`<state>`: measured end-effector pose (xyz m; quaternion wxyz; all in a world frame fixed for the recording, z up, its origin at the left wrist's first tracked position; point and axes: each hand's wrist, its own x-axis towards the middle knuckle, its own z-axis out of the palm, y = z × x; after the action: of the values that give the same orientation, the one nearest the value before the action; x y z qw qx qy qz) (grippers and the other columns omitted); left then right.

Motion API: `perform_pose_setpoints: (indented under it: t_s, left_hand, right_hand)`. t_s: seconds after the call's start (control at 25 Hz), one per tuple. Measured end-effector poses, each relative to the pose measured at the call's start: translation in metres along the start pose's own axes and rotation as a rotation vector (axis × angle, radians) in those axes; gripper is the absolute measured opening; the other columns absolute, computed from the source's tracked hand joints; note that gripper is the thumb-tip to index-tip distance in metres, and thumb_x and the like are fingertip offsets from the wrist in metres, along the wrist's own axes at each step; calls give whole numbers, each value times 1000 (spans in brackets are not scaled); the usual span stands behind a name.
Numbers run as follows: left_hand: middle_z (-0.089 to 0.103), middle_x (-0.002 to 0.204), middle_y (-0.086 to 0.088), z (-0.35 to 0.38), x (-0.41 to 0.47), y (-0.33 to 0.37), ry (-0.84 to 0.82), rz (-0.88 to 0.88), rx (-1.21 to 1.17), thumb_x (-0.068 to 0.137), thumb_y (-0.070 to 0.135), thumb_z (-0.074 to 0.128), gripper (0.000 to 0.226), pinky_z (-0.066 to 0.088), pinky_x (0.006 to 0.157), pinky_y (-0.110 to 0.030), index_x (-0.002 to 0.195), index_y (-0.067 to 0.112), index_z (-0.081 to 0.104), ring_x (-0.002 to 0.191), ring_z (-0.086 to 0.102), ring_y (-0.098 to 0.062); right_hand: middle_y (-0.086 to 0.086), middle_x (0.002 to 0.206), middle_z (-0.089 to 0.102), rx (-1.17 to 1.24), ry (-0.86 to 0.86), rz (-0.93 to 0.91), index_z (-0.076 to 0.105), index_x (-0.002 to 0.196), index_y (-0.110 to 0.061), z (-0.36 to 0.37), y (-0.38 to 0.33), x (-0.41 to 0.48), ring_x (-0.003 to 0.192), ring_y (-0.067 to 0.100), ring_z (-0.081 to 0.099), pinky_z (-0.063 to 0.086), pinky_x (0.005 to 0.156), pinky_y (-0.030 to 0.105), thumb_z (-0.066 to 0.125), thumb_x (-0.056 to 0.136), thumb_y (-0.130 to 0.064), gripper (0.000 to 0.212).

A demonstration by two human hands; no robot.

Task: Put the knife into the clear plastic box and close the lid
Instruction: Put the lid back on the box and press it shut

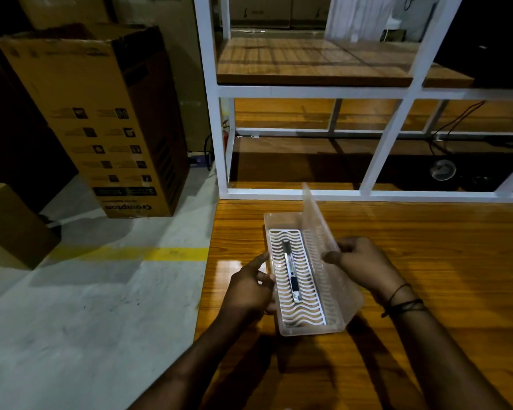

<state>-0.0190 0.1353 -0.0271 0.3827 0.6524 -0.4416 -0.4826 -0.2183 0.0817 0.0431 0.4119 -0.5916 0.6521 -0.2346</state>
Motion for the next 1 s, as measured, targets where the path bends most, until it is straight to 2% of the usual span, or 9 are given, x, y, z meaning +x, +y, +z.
perform_pose_setpoints:
  t_s: [0.08,0.16,0.32,0.44,0.52,0.64,0.8,0.92,1.0]
  left_hand:
    - [68,88,-1,0,-1,1,2,-6,-16,99,2,59,60,59,48,-27,150,33,49,62,73,-12]
    - [68,89,-3,0,-2,3,7,-6,-15,100,2,57,60,55,46,-24,151,32,49,57,70,-11]
    - [68,86,-4,0,-4,4,4,-6,-27,101,0,54,59,52,43,-20,151,30,49,50,68,-8]
    - [67,81,0,-1,-4,6,9,5,2,101,4,55,58,55,44,-22,151,32,49,53,69,-7]
    - [67,84,-1,-3,-4,5,-4,-8,15,99,0,57,62,55,45,-22,151,33,48,55,70,-9]
    - [70,93,-1,-6,-5,3,-18,1,48,100,-1,55,61,55,45,-21,150,34,49,59,72,-11]
    - [64,83,14,-3,-10,4,8,25,33,104,0,43,43,48,41,-12,129,31,61,48,66,4]
    - [76,92,0,1,-6,-2,23,23,-37,108,13,45,31,58,48,-21,129,15,67,61,75,-3]
    - [77,105,-6,2,-4,-6,40,30,-41,107,26,50,30,64,55,-31,131,16,65,73,78,-11]
  right_hand:
    - [-2,101,78,168,-83,37,75,105,-26,5,-3,-5,79,11,74,59,72,33,74,85,-23,21]
    - [-6,117,72,224,-180,83,64,127,-29,12,-2,-10,84,7,72,54,66,26,77,82,-31,46]
    - [-8,152,46,23,-200,24,41,147,-38,26,7,-9,125,11,51,46,100,32,81,69,-56,89]
    - [-6,157,39,-120,-141,15,32,149,-44,41,9,-9,139,22,42,41,109,41,67,57,-85,106]
    - [3,158,32,-325,-103,25,24,152,-45,54,11,-11,142,33,31,37,112,49,56,59,-91,108]
    - [9,157,21,-529,-50,-10,15,154,-42,67,12,-19,138,37,24,34,109,49,51,71,-85,99]
    - [5,160,12,-547,-53,-54,16,154,-43,68,20,-21,138,34,19,30,111,45,56,80,-72,90]
    - [5,161,12,-480,-65,-103,22,153,-42,63,31,-19,140,34,18,29,113,42,62,81,-65,86]
    - [4,160,14,-434,-75,-121,25,152,-41,60,35,-18,142,32,17,29,113,41,64,82,-60,83]
